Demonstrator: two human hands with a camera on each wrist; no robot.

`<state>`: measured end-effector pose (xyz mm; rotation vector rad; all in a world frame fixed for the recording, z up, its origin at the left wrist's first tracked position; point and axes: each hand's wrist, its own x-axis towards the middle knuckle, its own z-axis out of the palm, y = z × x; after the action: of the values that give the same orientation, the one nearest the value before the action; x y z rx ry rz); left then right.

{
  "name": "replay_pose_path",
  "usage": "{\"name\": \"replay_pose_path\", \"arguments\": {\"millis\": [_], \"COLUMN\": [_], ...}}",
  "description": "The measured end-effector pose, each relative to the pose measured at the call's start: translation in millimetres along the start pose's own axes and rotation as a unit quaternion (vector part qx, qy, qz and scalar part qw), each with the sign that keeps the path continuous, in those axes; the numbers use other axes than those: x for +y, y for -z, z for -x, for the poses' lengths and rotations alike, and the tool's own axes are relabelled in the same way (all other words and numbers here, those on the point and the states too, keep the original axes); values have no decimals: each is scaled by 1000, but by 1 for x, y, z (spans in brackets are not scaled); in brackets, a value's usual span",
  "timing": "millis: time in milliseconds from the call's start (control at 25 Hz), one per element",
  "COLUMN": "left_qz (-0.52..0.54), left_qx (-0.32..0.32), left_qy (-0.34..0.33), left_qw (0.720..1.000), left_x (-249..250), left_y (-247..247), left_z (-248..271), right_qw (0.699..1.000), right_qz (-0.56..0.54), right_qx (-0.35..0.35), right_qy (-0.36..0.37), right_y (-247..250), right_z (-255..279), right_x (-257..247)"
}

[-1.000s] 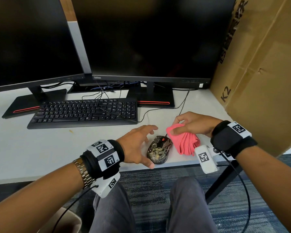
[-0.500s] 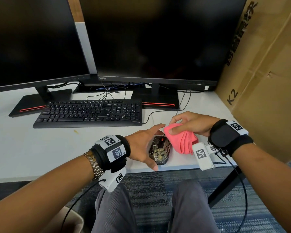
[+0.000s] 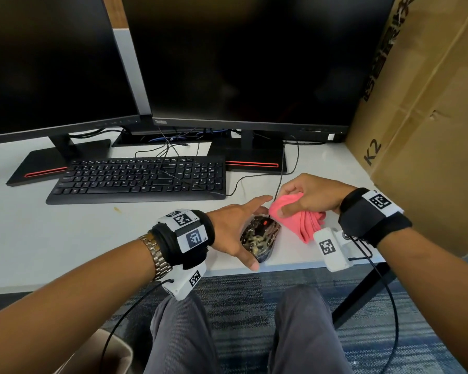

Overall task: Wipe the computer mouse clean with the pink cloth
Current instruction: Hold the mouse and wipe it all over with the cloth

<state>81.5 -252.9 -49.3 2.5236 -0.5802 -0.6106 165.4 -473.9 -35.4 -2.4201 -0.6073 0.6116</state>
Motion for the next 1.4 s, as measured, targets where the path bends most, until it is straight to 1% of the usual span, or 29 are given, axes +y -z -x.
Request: {"name": "replay_pose_path", "arguments": {"millis": [240, 440, 640, 760, 880, 1000, 1160, 1400], "left_qz": [-5, -28, -23, -11, -5, -1, -4, -39], "left_qx": [0, 3, 31, 53, 63, 67, 71, 63], "left_qy": [-16, -17, -3, 11, 23, 31, 37, 45], "left_qw": [1000, 999, 999, 998, 998, 997, 997, 996], "left_x": [-1, -2, -5, -11, -15, -16, -16, -12], "left_y": [1, 1, -1, 0, 0, 0, 0, 2], "left_z": [-3, -4, 0, 5, 10, 12, 10, 8], "right_qw": [998, 999, 993, 990, 983, 978, 976, 976], "right_qz": [-57, 9, 79, 93, 101, 113, 127, 145], "right_qx": [-12, 16, 63, 82, 108, 109, 96, 105], "right_qy": [25, 42, 59, 72, 106, 135, 146, 123], "right_y": [3, 5, -9, -16, -19, -22, -24, -29], "right_z": [-4, 0, 2, 0, -3, -6, -10, -15], "right_x": [4, 5, 5, 1, -5, -13, -17, -19]}}
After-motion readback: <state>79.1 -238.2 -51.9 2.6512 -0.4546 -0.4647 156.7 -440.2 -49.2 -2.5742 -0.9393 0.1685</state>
